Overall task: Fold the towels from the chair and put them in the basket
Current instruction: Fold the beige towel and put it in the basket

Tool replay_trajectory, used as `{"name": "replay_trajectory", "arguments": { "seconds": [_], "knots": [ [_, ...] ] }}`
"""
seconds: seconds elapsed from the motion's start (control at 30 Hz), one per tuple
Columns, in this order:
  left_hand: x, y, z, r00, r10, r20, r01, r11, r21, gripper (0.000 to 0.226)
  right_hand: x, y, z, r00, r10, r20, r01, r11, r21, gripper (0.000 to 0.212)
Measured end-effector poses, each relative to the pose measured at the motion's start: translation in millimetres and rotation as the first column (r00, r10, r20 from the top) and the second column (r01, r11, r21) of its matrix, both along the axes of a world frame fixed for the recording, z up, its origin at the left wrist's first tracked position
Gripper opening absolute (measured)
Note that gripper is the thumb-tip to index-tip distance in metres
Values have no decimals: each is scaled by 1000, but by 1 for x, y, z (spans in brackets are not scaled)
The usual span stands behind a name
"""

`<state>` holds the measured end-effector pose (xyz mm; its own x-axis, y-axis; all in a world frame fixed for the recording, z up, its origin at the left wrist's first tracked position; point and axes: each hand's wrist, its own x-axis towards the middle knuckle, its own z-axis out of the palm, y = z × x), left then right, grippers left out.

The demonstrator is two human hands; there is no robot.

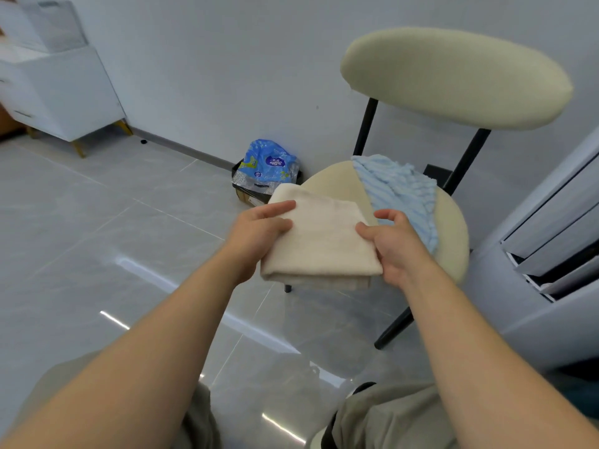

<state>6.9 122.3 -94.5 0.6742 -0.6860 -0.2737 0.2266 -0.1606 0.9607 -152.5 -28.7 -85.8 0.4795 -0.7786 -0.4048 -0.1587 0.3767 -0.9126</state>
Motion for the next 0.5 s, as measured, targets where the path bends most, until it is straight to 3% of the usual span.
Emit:
{"name": "replay_trajectory", "arguments": {
  "seconds": [0.13,0.33,0.4,0.5],
  "knots": [
    [7,4,-19,971,-5,239,-11,998,65,32,18,10,-13,999,43,-22,-43,999,12,33],
    [31,17,-36,966,85,243,-88,996,1,32,45,14,-34,981,147,-127,-177,945,-277,31],
    [40,18,-41,975,105,193,-102,994,-28,32,53,16,-44,969,199,-148,-227,953,-203,31],
    [55,13,-46,981,104,162,-98,994,-42,30,64,15,-56,965,251,-75,-248,968,51,35]
  ]
}}
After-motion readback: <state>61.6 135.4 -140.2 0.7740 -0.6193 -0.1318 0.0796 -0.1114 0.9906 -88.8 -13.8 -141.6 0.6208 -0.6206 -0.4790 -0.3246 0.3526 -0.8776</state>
